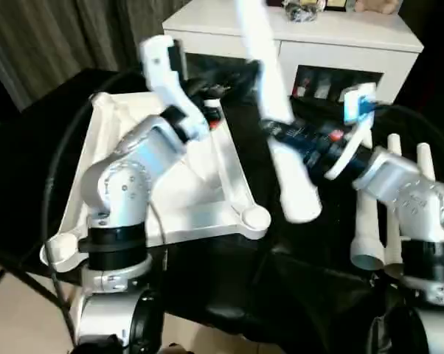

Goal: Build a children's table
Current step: Pick table leg

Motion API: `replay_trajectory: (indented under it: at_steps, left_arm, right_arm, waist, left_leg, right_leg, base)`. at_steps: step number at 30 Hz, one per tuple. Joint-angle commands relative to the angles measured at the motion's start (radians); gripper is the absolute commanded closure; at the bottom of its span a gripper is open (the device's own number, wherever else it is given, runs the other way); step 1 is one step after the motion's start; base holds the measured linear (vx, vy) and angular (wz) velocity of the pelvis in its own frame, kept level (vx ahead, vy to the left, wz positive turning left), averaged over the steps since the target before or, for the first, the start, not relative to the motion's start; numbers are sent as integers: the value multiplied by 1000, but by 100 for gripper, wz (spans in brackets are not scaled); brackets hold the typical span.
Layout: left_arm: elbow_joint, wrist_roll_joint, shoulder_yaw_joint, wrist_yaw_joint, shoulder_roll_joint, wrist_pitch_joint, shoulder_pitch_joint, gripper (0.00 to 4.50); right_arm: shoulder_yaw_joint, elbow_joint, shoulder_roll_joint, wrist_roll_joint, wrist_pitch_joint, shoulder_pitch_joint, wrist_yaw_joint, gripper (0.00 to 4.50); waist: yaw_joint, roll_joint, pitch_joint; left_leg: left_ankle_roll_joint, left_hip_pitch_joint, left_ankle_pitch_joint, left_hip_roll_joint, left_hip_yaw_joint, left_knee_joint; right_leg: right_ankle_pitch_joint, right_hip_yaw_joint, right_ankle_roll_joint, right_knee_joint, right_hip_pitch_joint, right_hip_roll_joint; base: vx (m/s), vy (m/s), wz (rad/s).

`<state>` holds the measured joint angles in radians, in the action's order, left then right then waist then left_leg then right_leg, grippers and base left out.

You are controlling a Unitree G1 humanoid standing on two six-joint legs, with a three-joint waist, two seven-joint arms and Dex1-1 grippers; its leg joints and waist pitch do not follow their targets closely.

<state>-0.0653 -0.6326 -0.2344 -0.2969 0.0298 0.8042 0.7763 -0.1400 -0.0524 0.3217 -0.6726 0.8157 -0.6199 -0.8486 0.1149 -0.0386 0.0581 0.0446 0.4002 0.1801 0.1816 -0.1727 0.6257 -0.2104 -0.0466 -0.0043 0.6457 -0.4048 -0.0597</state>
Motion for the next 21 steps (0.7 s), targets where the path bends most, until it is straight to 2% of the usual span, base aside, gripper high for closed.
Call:
replay_trajectory:
  at_steps: [1,5,6,10,11,12,13,14,17,18,21]
  left_arm:
    - [4,-30,2,-2,9,25,12,0]
    - [6,-20,18,4,3,23,10,0]
    - [15,-10,21,17,-1,21,8,0]
    - [26,5,22,40,-5,17,8,0]
    - [41,10,-2,82,-2,23,11,0]
    - [41,10,-2,82,-2,23,11,17]
    - [45,8,-12,97,1,28,12,34]
    - [41,-1,-18,103,-1,36,7,34]
    - [30,-9,-12,101,1,47,-7,40]
    - [27,-11,-10,103,2,49,-10,70]
    - [27,-16,-9,127,13,54,-23,79]
  right_arm:
    - [42,36,3,41,-26,7,14,274]
    - [84,51,10,92,-55,13,38,274]
    - [96,61,11,109,-70,14,54,274]
    - [106,65,11,131,-90,12,78,274]
    - [173,75,26,240,-166,15,115,274]
    - [173,75,26,240,-166,15,115,274]
    - [205,81,33,285,-198,19,126,274]
    - [281,96,48,385,-258,28,161,274]
    - [308,118,29,415,-272,34,199,274]
    - [309,124,20,414,-270,35,208,274]
    - [325,136,-12,431,-283,37,249,274]
  waist:
    - [4,22,-77]
    - [3,22,-76]
    - [3,19,-75]
    - [2,19,-76]
    - [2,16,-76]
    - [0,19,-74]
    - [0,18,-75]
    - [1,17,-75]
    - [-2,16,-74]
    - [-4,16,-74]
    - [-7,14,-73]
  left_leg:
    - [-36,-16,70,37,14,-64]
    - [-31,-18,85,38,14,-65]
    - [-27,-17,86,37,15,-66]
    - [-22,-18,88,38,15,-67]
    - [-18,-18,88,39,16,-67]
    - [-7,-18,95,37,15,-67]
    - [-5,-19,99,37,15,-67]
    - [3,-17,102,38,17,-67]
    - [-3,-18,99,36,16,-68]
    - [-7,-18,108,36,16,-68]
    - [-9,-19,123,37,17,-70]
  right_leg:
    - [-97,40,-210,-81,55,-75]
    - [-103,42,-206,-84,54,-75]
    - [-103,42,-200,-83,54,-73]
    - [-91,42,-196,-83,54,-74]
    - [-88,42,-196,-82,53,-74]
    - [-94,42,-189,-85,52,-72]
    - [-95,42,-190,-84,53,-73]
    - [-100,43,-184,-83,55,-75]
    - [-89,44,-182,-83,53,-73]
    - [-93,44,-187,-83,53,-72]
    - [-92,44,-192,-84,52,-71]
  base:
    - [0,0,0]
    - [0,0,0]
    - [0,0,0]
    - [0,0,0]
    - [0,0,0]
    - [0,0,0]
    - [0,0,0]
    - [0,0,0]
    - [0,0,0]
    - [0,0,0]
    - [0,0,0]
